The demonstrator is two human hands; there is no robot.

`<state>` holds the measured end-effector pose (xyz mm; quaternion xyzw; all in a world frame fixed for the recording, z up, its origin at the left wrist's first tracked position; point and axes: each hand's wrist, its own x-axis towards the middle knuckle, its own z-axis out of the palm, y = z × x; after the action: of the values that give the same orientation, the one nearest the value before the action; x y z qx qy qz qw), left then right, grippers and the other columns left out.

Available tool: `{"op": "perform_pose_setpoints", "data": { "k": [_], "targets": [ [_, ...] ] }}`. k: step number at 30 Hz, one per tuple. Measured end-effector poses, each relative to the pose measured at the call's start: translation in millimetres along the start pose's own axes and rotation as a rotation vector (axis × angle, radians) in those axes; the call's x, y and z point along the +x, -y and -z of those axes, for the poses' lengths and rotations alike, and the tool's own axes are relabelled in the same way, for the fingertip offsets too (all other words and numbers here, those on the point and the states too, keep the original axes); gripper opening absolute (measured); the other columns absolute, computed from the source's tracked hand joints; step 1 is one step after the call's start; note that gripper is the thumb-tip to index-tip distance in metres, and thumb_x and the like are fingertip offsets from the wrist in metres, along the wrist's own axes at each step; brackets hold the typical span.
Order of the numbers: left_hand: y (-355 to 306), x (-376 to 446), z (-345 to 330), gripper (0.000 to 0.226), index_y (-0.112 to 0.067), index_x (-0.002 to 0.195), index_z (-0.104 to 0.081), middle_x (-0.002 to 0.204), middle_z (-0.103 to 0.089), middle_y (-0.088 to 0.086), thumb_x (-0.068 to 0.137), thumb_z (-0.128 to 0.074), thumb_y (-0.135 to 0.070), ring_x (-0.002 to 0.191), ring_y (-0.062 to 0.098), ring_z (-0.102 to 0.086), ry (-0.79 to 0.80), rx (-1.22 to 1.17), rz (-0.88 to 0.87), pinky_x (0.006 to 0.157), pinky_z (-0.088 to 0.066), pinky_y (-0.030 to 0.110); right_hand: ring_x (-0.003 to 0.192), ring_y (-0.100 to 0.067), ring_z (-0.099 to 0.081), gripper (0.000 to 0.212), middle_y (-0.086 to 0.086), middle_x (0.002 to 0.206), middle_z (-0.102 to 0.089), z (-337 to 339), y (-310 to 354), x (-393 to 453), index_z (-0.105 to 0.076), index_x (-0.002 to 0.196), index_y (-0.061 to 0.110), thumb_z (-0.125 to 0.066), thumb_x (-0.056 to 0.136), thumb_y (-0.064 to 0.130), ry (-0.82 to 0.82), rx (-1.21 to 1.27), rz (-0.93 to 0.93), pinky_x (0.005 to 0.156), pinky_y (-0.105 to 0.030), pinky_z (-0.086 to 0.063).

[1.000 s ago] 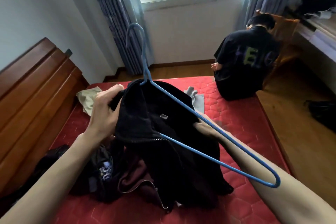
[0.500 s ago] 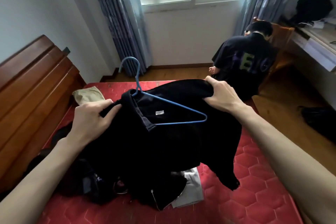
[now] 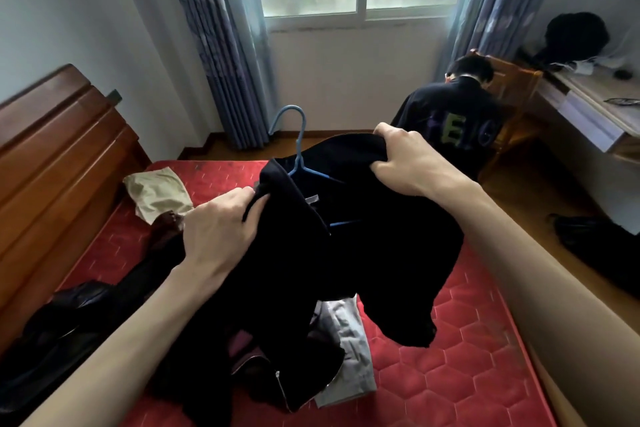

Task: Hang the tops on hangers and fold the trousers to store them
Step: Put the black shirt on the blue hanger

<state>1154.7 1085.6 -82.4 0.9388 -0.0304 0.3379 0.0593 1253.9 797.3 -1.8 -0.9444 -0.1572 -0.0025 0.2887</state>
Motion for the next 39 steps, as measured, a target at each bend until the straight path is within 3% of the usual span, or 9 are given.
{"op": "perform_pose_setpoints", "data": {
  "k": [6, 9, 12, 16, 19, 23, 26, 32, 39],
  "targets": [
    [-8, 3, -2, 0.039, -0.023, 0.069, -0.051, 0.058, -0.038, -0.017, 0.101, -0.058, -0.044, 0.052, 0.007, -0.040, -0.104, -0.186, 0.157, 0.054, -0.023, 0.012, 0.081, -0.010, -0.070, 0.018, 0.005, 0.087, -0.072, -31, 0, -33, -0.068, 0.103, 0.020, -0.077, 0.091, 0.030, -0.012, 0.288, 0.271, 0.075, -0.032, -0.056],
    [-10, 5, 1, 0.039, -0.017, 0.071, -0.060, 0.055, -0.046, -0.013, 0.101, -0.060, -0.041, 0.050, 0.008, -0.045, -0.143, -0.300, 0.177, 0.052, -0.036, 0.023, 0.084, -0.011, -0.066, 0.019, 0.006, 0.093, -0.066, -52, -7, -43, -0.070, 0.104, 0.014, -0.059, 0.107, 0.030, -0.061, 0.321, 0.454, 0.077, -0.024, -0.049],
    [-16, 7, 6, 0.037, -0.012, 0.071, -0.065, 0.058, -0.053, -0.010, 0.100, -0.064, -0.035, 0.050, 0.008, -0.048, -0.179, -0.361, 0.126, 0.053, -0.038, 0.025, 0.083, -0.014, -0.066, 0.029, -0.001, 0.100, -0.067, -50, -20, -38, -0.068, 0.121, 0.005, -0.044, 0.110, 0.017, -0.070, 0.234, 0.537, 0.074, -0.027, -0.053],
    [-17, 11, 11, 0.037, -0.007, 0.072, -0.068, 0.059, -0.057, -0.006, 0.101, -0.066, -0.032, 0.051, 0.012, -0.053, -0.208, -0.422, 0.113, 0.051, -0.043, 0.032, 0.105, -0.029, -0.063, 0.028, -0.006, 0.119, -0.066, -41, -39, -29, -0.068, 0.120, 0.006, -0.067, 0.093, 0.004, -0.334, -0.208, 0.737, 0.093, -0.041, -0.051],
    [-14, 14, 14, 0.039, -0.006, 0.072, -0.067, 0.060, -0.056, -0.004, 0.101, -0.066, -0.032, 0.051, 0.015, -0.053, -0.222, -0.474, 0.105, 0.050, -0.043, 0.036, 0.116, -0.033, -0.057, 0.041, -0.009, 0.128, -0.059, -28, -46, -22, -0.062, 0.126, 0.014, -0.075, 0.089, 0.025, -0.535, -0.257, 0.602, 0.096, -0.045, -0.045],
    [-14, 22, 17, 0.038, -0.006, 0.076, -0.070, 0.063, -0.060, -0.003, 0.101, -0.066, -0.035, 0.055, 0.017, -0.057, -0.175, -0.486, 0.055, 0.054, -0.046, 0.038, 0.089, -0.029, -0.067, 0.027, -0.003, 0.101, -0.069, -13, -44, -12, -0.057, 0.111, 0.013, -0.065, 0.094, 0.032, -0.316, -0.291, 0.576, 0.060, -0.034, -0.046],
    [-14, 28, 20, 0.042, -0.007, 0.073, -0.064, 0.062, -0.058, -0.003, 0.101, -0.063, -0.038, 0.055, 0.018, -0.056, -0.090, -0.466, 0.004, 0.054, -0.047, 0.043, 0.073, -0.038, -0.068, 0.023, -0.006, 0.086, -0.071, -13, -33, -11, -0.056, 0.100, 0.008, -0.069, 0.095, 0.026, -0.246, -0.305, 0.674, 0.051, -0.035, -0.041],
    [9, 44, 42, 0.030, -0.009, 0.097, -0.067, 0.082, -0.066, -0.002, 0.106, -0.056, -0.035, 0.070, 0.015, -0.064, 0.009, -0.309, -0.317, 0.060, -0.051, 0.035, 0.065, -0.028, -0.063, 0.012, -0.004, 0.078, -0.069, 9, -22, -11, -0.064, 0.104, 0.008, -0.062, 0.095, 0.017, -0.213, 0.075, 0.677, 0.060, -0.041, -0.047],
    [29, 58, 51, 0.034, -0.005, 0.117, -0.063, 0.107, -0.064, 0.006, 0.101, -0.047, -0.031, 0.097, 0.031, -0.062, 0.037, -0.186, -0.322, 0.089, -0.044, 0.043, 0.070, -0.026, -0.067, 0.018, -0.006, 0.081, -0.072, 23, -36, -14, -0.071, 0.106, 0.003, -0.070, 0.091, -0.007, -0.235, 0.220, 0.579, 0.065, -0.044, -0.050]
  ]
}}
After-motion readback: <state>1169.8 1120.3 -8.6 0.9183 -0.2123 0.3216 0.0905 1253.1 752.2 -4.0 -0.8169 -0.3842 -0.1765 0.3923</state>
